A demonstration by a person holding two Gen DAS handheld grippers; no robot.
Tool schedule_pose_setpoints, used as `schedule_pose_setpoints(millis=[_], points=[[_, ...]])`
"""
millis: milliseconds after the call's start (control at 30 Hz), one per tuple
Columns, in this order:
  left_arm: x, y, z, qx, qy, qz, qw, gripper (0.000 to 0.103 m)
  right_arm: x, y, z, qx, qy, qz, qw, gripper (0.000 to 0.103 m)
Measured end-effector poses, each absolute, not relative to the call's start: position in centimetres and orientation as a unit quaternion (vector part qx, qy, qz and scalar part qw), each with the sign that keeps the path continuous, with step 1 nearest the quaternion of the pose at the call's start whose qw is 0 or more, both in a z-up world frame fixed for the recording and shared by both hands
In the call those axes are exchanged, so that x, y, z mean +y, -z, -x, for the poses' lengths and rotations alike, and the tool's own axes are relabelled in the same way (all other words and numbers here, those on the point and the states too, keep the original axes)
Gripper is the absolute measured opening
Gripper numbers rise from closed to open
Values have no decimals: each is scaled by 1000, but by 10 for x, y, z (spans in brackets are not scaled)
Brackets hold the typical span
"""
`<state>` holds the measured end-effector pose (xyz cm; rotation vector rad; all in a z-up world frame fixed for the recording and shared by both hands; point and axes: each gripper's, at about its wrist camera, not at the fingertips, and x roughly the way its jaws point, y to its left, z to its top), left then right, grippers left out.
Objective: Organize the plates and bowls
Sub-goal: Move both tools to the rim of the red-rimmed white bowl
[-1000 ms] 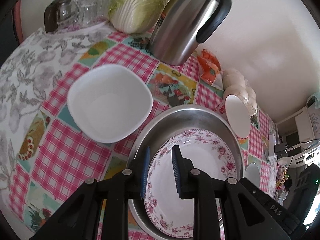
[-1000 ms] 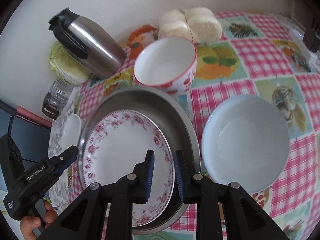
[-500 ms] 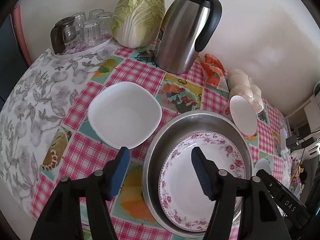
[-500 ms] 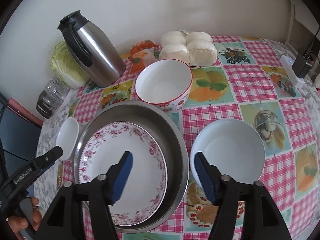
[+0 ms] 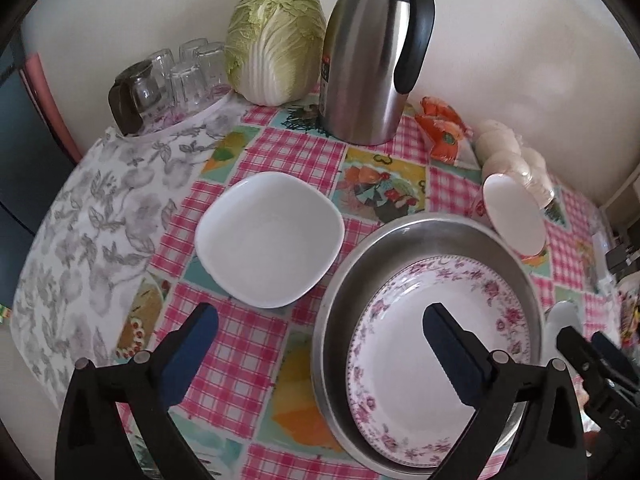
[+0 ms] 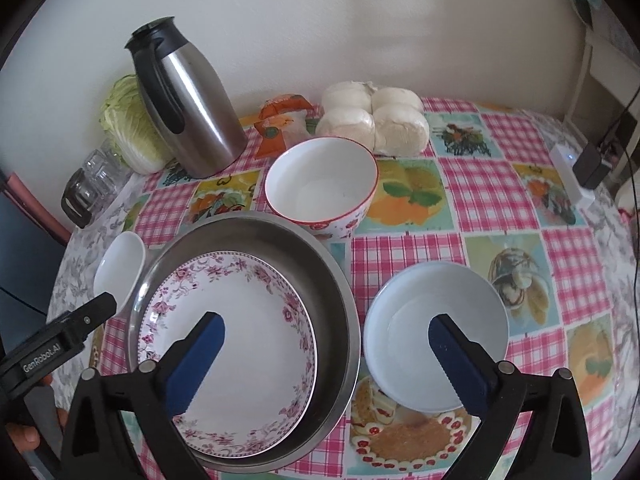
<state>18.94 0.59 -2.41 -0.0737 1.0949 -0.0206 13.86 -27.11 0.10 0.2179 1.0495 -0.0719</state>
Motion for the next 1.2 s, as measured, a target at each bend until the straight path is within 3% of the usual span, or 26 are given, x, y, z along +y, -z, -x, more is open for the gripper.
schedule_pose_setpoints(millis=[333, 633, 1200], points=[[12, 17, -190, 503, -8, 34, 864, 102, -266, -15, -137, 458, 33, -88, 884, 103], [5, -8, -192, 432, -6, 47, 901, 102, -270, -36, -134, 408, 37, -87, 908, 103], [-20, -21, -209, 396, 25, 72, 915, 102, -286, -34, -153, 405, 34, -86, 910, 103]])
